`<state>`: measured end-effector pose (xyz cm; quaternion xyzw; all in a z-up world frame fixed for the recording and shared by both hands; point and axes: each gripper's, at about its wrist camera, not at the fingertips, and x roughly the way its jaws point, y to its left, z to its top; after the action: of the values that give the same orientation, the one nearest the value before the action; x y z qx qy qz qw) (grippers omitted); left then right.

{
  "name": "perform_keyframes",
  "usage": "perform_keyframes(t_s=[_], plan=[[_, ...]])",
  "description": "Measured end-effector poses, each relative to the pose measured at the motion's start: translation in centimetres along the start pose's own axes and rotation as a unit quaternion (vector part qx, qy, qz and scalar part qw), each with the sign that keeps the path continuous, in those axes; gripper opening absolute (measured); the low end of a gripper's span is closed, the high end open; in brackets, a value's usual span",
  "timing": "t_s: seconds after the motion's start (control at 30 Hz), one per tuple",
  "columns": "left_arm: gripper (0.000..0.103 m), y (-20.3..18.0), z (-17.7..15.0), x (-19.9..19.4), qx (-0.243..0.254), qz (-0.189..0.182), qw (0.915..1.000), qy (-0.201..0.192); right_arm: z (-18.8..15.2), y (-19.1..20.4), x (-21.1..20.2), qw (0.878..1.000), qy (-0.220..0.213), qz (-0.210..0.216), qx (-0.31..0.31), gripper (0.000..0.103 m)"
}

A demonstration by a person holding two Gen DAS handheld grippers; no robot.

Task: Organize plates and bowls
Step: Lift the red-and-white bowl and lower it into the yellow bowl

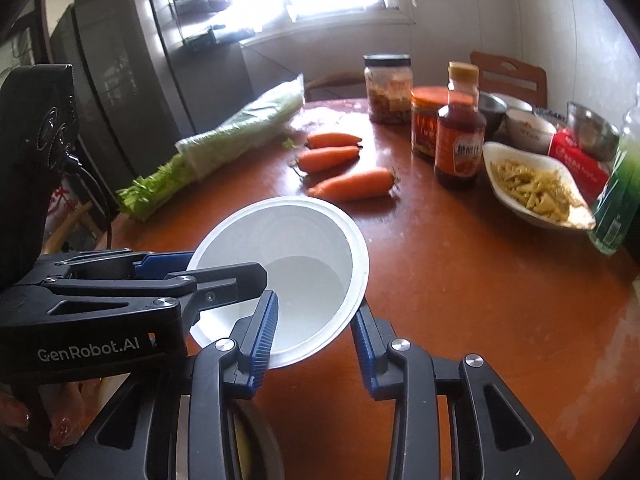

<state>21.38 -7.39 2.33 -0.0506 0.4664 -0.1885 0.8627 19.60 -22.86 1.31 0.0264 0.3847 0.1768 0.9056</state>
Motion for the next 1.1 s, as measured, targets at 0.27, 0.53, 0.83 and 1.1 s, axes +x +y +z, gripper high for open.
perform_keyframes(t_s=[0.27,0.53,0.83,1.1], plan=[[0.048,-0.9,-1.0,-4.9,0.012,0.011,0.9991,-0.040,0.1,2.3,-3.8,0.999,-0.035,0.006,-0.021,0.038],[0.048,-1.6,-2.4,-8.8,0.021,0.013,0.9971,-0.072,-0.6,4.4,-7.1,0.997,-0.062,0.008,-0.035,0.038],[0.048,-2.2,-4.7,-11.9,0.026,0.012,0.9954,-0.092,-2.1,6.2,-9.9,0.996,-0.077,0.007,-0.047,0.038],[0.048,-2.2,-6.6,-13.3,0.026,0.009,0.9949,-0.097,-3.7,7.3,-11.2,0.995,-0.080,0.008,-0.054,0.038]])
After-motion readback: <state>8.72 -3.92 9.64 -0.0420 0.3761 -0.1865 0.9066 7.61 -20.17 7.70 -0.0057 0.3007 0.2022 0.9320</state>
